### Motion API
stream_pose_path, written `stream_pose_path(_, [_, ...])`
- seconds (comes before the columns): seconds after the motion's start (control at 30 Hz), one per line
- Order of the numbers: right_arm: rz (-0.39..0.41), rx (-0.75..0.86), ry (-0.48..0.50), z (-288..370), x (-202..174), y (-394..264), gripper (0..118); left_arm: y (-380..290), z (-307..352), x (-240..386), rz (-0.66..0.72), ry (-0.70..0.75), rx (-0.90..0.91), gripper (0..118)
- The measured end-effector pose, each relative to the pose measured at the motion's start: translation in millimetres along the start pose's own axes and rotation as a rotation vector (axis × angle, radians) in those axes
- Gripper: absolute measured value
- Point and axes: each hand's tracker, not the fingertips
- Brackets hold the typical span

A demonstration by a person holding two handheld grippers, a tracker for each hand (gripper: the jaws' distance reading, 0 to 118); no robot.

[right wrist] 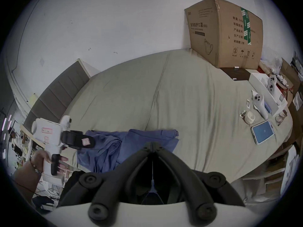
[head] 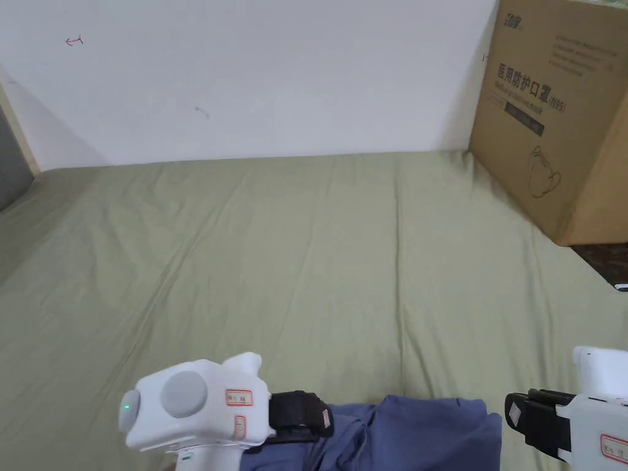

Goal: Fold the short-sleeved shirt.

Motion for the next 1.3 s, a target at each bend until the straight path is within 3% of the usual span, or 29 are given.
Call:
stream_pose_path(0.03, [-0.003,0.001,0.000,-1,1,0,0,2,13,-2,-0.006,0.030,0.027,47])
stream_pose_path(0.07, [-0.007,0.003,0.001,-2,2,0,0,2,27,-6,-0.021,0.067,0.065,47])
stream_pose_path(0.1, [-0.011,0.004,0.003,-3,3,0,0,0,37,-10,-0.034,0.076,0.092,36])
stream_pose_path(0.13, [-0.016,0.004,0.005,-4,4,1,0,-2,45,-14,-0.046,0.092,0.114,4])
stream_pose_path(0.27, [-0.024,0.002,0.008,-7,5,1,0,-10,34,-15,-0.061,0.037,0.046,2])
stream_pose_path(0.47, [-0.021,-0.009,0.002,-6,5,1,0,-28,-58,10,-0.091,0.009,-0.198,2])
stream_pose_path(0.53, [-0.008,-0.013,-0.014,-5,6,1,0,-35,-75,23,-0.101,0.022,-0.204,2])
stream_pose_path(0.77, [-0.022,-0.018,-0.020,-4,10,5,0,-36,-66,53,-0.102,-0.154,-0.197,2])
stream_pose_path(0.9, [-0.016,-0.008,-0.016,-7,6,7,0,-36,-43,32,-0.002,-0.305,-0.171,2])
stream_pose_path(0.97, [-0.022,-0.006,-0.002,-8,5,7,0,-31,-15,11,0.021,-0.307,-0.056,2])
stream_pose_path(1.03, [-0.023,-0.011,0.004,-11,3,6,0,-24,16,-18,0.059,-0.293,0.038,14])
stream_pose_path(1.1, [-0.017,-0.019,0.002,-14,1,6,0,-18,46,-54,0.090,-0.288,0.095,18])
stream_pose_path(1.23, [-0.034,-0.035,0.020,-15,-1,9,0,-18,75,-118,0.118,-0.252,0.108,89])
stream_pose_path(1.3, [-0.032,-0.025,0.017,-13,-1,13,0,-22,76,-144,0.152,-0.252,0.111,109])
